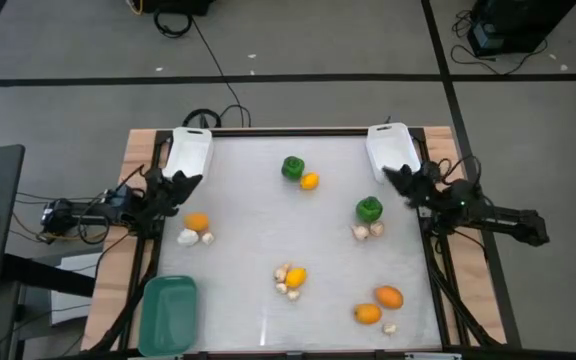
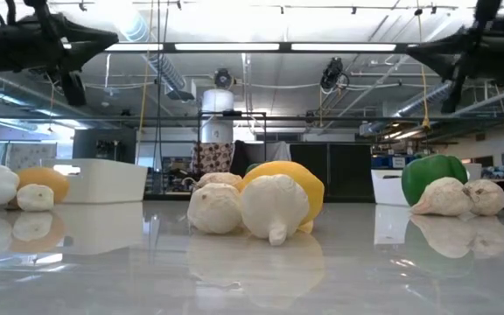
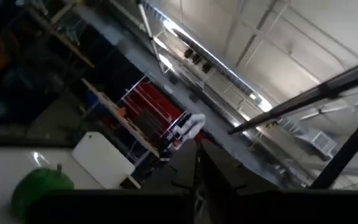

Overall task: Sort produce into baskets
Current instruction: Put the green bell pepper into the top left white bin

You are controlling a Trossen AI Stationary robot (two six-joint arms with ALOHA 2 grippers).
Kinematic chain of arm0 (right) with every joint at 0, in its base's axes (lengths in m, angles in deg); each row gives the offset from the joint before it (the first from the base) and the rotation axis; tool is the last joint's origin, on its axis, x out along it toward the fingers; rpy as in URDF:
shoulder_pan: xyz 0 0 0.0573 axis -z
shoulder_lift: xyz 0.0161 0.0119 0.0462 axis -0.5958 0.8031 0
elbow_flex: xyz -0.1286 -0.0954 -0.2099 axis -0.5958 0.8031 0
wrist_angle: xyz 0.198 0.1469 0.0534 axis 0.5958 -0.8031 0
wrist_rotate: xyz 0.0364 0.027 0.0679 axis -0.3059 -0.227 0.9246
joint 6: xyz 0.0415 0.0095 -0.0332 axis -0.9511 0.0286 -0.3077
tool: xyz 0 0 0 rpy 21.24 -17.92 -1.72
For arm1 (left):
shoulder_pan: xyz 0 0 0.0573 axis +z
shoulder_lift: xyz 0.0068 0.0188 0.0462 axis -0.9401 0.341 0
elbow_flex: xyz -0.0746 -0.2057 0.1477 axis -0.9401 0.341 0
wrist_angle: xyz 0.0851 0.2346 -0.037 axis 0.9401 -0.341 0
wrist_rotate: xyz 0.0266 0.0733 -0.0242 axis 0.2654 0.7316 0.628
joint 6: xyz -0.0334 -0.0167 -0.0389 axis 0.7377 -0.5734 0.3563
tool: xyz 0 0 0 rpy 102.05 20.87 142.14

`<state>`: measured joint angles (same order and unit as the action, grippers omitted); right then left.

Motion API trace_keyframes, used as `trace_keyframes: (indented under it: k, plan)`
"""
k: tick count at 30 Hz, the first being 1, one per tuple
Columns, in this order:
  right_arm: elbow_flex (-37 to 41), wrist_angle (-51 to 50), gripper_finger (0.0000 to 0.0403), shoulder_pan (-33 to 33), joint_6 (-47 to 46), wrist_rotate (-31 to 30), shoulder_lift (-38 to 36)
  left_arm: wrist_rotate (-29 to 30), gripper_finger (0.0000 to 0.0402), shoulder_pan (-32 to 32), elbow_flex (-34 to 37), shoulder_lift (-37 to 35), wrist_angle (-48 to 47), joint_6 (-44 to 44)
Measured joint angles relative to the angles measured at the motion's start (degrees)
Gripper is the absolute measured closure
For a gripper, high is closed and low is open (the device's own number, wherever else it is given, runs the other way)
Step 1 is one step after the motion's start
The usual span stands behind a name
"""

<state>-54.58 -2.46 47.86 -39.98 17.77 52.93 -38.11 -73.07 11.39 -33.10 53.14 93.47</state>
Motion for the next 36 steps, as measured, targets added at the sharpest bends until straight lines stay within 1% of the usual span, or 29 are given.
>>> trace_keyframes:
  k: [1,3,5,8,10,13,16,20,24,28,31,33,36]
  plan:
    - [0.0,0.4,0.0374,0.0,-5.2,-2.9,0.0,-0.2,0.0370,0.0,0.0,0.7,-0.6,1.2]
    - [0.0,0.3,0.0374,0.0,-11.8,-4.8,0.0,-0.2,0.0361,0.0,-0.3,3.2,-2.3,3.0]
    - [0.0,0.4,0.0374,0.0,-12.3,-6.5,0.8,-0.4,0.0347,0.0,-1.9,6.8,-5.1,3.3]
    - [0.0,1.7,0.0374,0.1,-12.6,-8.0,2.4,-0.7,0.0323,0.0,-5.4,13.2,-6.2,2.7]
    - [0.0,4.0,0.0374,0.1,-13.3,-6.6,3.9,-0.8,0.0307,0.0,-8.0,18.1,-6.1,1.5]
    - [-1.4,4.5,0.0373,0.0,-12.5,-0.9,6.8,-0.9,0.0283,0.0,-12.6,25.8,-7.8,-0.5]
    - [-4.1,4.4,0.0370,0.0,-12.3,3.0,11.2,-1.5,0.0259,0.9,-18.1,33.5,-13.7,0.0]
    - [-9.1,4.3,0.0356,0.0,-9.5,6.4,18.9,-8.8,0.0223,5.2,-24.9,44.2,-19.8,-0.4]
    - [-15.6,3.1,0.0325,0.0,-6.6,10.1,28.0,-13.1,0.0177,10.3,-30.7,54.0,-20.2,-1.3]
    - [-23.1,-1.0,0.0278,0.0,-3.5,15.7,36.5,-15.9,0.0118,14.4,-36.4,62.0,-20.3,-4.2]
    - [-28.7,-6.0,0.0236,0.0,-1.7,19.4,41.5,-19.2,0.0069,17.2,-41.1,67.4,-22.3,-6.7]
    - [-32.2,-10.6,0.0209,0.0,-0.7,21.0,44.0,-23.0,0.0039,18.9,-44.5,71.0,-24.3,-9.5]
    - [-36.9,-19.6,0.0175,0.0,1.1,21.4,46.9,-27.5,0.0008,20.3,-49.3,75.9,-28.2,-15.6]
